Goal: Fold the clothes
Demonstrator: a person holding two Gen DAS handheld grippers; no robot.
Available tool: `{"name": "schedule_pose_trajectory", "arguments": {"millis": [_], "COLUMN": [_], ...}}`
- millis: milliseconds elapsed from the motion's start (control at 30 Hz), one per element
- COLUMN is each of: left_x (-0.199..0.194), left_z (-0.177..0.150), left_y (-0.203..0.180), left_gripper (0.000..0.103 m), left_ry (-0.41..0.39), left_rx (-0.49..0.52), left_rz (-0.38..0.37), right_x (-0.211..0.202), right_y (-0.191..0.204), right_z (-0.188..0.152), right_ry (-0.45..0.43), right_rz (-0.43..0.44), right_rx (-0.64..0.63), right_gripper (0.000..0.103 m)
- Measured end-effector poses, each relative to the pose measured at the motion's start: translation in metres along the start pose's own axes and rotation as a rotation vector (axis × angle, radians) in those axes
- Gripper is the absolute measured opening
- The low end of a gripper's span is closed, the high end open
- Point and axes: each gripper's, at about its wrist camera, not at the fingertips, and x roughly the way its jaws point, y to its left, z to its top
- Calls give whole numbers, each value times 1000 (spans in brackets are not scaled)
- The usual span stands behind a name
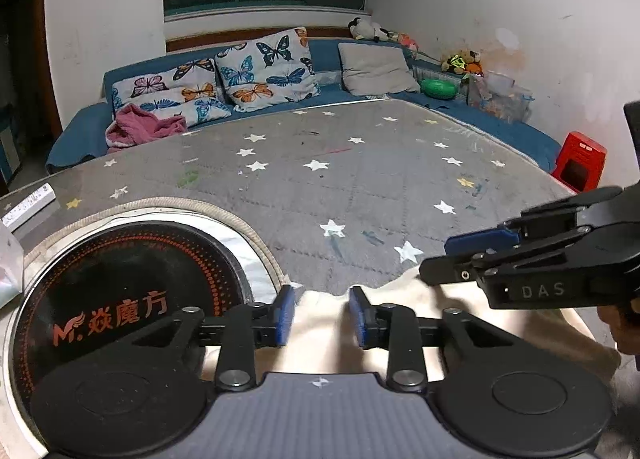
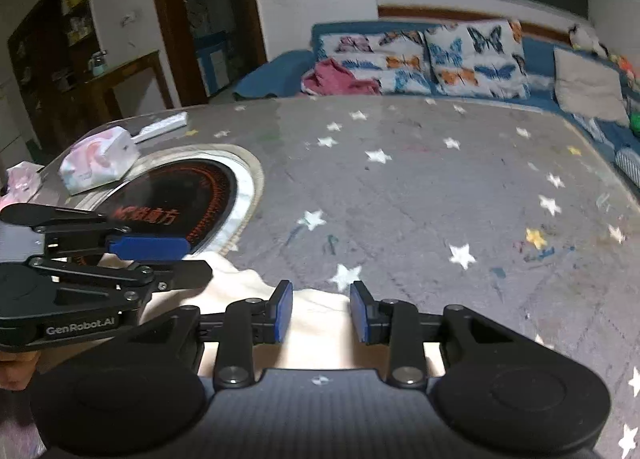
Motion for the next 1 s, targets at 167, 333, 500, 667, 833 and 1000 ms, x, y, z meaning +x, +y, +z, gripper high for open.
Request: {"name": "schedule_pose_trajectory", "arguments": {"millis": [167, 333, 500, 667, 833, 1000], "left_x": [4, 4, 9, 9, -12, -35], "left_z": [-1, -3, -5, -4, -3, -17], "left_y": [1, 0, -8, -3, 0, -15], "left_gripper": [43, 18, 18, 34, 30, 25], "left_ry": [-4, -32, -31, -24, -58, -76], "left_rx": [7, 20, 50, 25, 7, 40], "left_rz": [-12, -33, 4, 27, 35, -22], "right_x": [5, 3, -2, -7, -35, -45], "right_y": [-7, -7, 1, 0, 4, 6], "right_z": [-2, -3, -3, -3, -4, -18], "right_ry": [24, 2, -37, -49, -67, -45], "right_rz": [25, 26, -14, -32, -1, 7], "right_rx": [20, 20, -20, -25, -74, -88], "right_gripper": [30, 10, 10, 19, 20, 20]}}
